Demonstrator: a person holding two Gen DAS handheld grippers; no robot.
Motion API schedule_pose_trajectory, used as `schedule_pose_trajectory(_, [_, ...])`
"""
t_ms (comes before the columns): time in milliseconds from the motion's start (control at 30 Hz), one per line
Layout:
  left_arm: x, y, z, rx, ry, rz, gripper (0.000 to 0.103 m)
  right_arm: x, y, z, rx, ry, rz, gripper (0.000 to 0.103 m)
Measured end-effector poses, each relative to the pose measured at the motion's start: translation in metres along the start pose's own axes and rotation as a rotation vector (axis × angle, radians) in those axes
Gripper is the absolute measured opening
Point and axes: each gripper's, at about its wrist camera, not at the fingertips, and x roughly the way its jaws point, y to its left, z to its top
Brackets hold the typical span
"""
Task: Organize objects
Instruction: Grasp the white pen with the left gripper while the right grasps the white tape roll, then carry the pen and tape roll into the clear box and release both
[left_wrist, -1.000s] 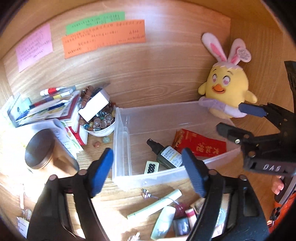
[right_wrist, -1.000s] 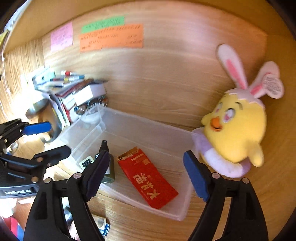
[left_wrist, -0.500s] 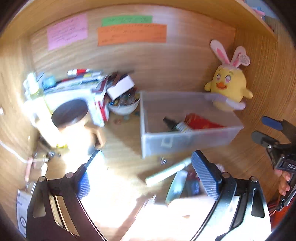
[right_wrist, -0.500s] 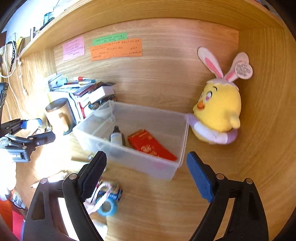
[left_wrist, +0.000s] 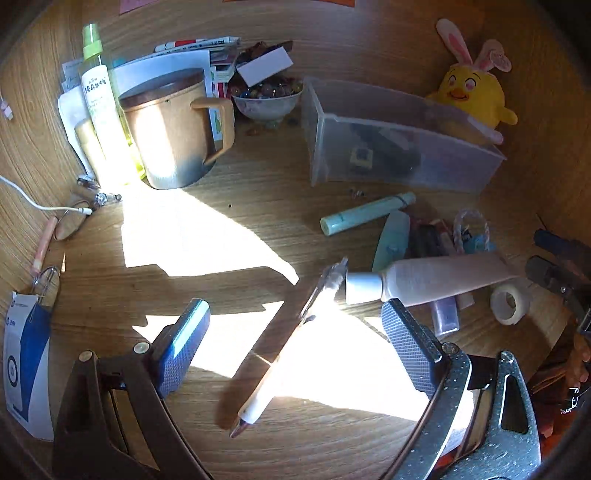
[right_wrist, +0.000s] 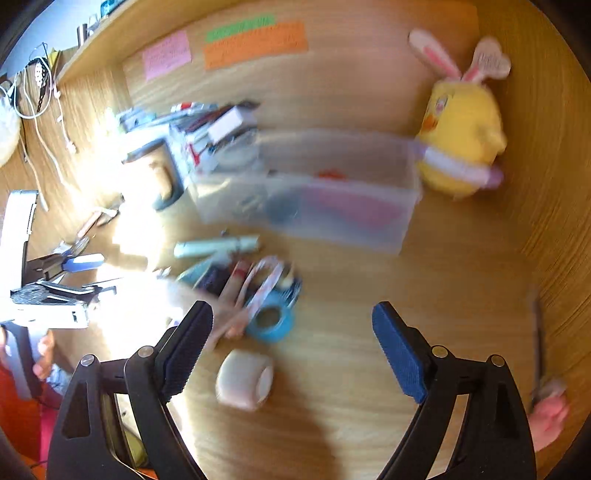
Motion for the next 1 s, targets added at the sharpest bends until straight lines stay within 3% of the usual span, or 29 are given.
schedule_pose_trajectory(67, [0.004, 0.002, -0.004, 0.002, 0.026, -0.009, 0.077, 0.005, 0.004, -0.009, 0.004, 0.021, 0.008, 0.086])
schedule_pose_trajectory(200, [0.014, 0.004, -0.008, 0.003, 0.059, -0.016, 0.066, 0.007, 0.014, -0.024, -0.013, 0.038, 0.006, 0.085])
schedule_pose_trajectory(300, [0.016, 0.002, -0.007, 0.027, 0.042, -0.003, 0.060, 0.007, 0.018, -0.031, -0.025, 0.043, -0.001, 0.083])
schedule_pose_trajectory(400, [0.018, 0.000, -0.004, 0.048, 0.027, 0.007, 0.052, 0.010, 0.018, -0.034, -0.027, 0.055, 0.011, 0.071])
schedule_pose_trajectory(600, [0.017, 0.000, 0.001, 0.058, 0.019, 0.000, 0.015, 0.015, 0.021, -0.035, -0.039, 0.069, 0.014, 0.043])
schedule_pose_trajectory(667, [0.017, 0.002, 0.001, 0.049, 0.018, -0.006, 0.014, 0.017, 0.021, -0.035, -0.040, 0.077, 0.018, 0.027])
schedule_pose_trajectory(733, [0.017, 0.003, 0.002, 0.042, 0.018, 0.001, 0.013, 0.019, 0.021, -0.035, -0.036, 0.078, 0.020, 0.022])
schedule_pose_trajectory(1000, [0.002, 0.018, 0.012, -0.017, -0.043, 0.037, 0.013, 0.009, 0.010, -0.027, -0.003, 0.027, -0.024, 0.022])
